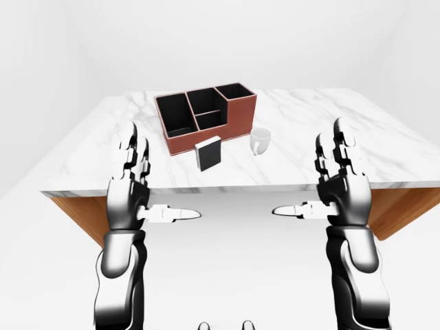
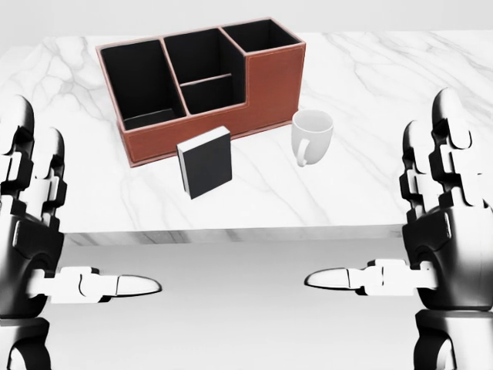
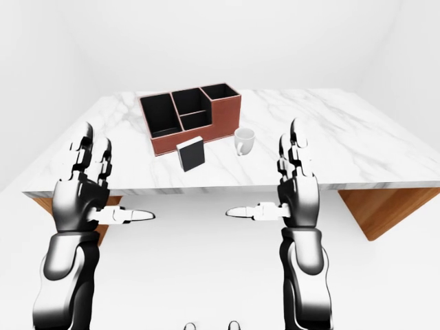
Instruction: Pick up the book and place it in the front compartment of the caddy.
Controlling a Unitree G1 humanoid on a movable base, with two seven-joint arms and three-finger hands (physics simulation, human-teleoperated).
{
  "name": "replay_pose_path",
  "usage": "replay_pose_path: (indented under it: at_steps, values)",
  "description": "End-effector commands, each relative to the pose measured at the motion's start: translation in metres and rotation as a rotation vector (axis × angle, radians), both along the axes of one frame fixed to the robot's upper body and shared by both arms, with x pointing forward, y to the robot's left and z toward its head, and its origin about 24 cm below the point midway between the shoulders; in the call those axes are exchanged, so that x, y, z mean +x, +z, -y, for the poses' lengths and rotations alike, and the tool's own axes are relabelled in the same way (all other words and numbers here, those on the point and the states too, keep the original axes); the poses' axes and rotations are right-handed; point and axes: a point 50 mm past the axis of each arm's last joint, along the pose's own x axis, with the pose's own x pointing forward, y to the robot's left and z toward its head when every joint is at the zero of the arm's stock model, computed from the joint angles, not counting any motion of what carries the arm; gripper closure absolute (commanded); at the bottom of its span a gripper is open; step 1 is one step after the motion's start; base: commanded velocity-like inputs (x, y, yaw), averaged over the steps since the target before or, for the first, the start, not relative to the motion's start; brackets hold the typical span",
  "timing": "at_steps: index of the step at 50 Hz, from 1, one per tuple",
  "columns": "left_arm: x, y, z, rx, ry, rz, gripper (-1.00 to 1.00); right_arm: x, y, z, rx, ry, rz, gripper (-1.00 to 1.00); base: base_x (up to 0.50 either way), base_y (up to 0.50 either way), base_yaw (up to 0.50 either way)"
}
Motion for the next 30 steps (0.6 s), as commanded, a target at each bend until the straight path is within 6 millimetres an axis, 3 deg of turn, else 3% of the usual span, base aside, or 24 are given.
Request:
replay_pose_path:
  at_steps: [1,20,30]
  values:
    - [-0.002,0.004,0.0,0.009,0.002,0.02,-1.0,-0.004,0.007,0.0,-0.001,0.006,0.034,-1.0,0.0,0.5,0.0]
    - [-0.003,0.007,-0.001,0.006,0.001,0.032,-1.0,0.0,0.003,-0.001,-0.051,-0.021,0.011,-1.0,0.0,0.5,0.0]
    - [-0.003,0.007,-0.001,0.007,0.002,0.034,-1.0,-0.004,0.012,0.0,-0.025,-0.029,0.055,-1.0,0.0,0.0,0.0]
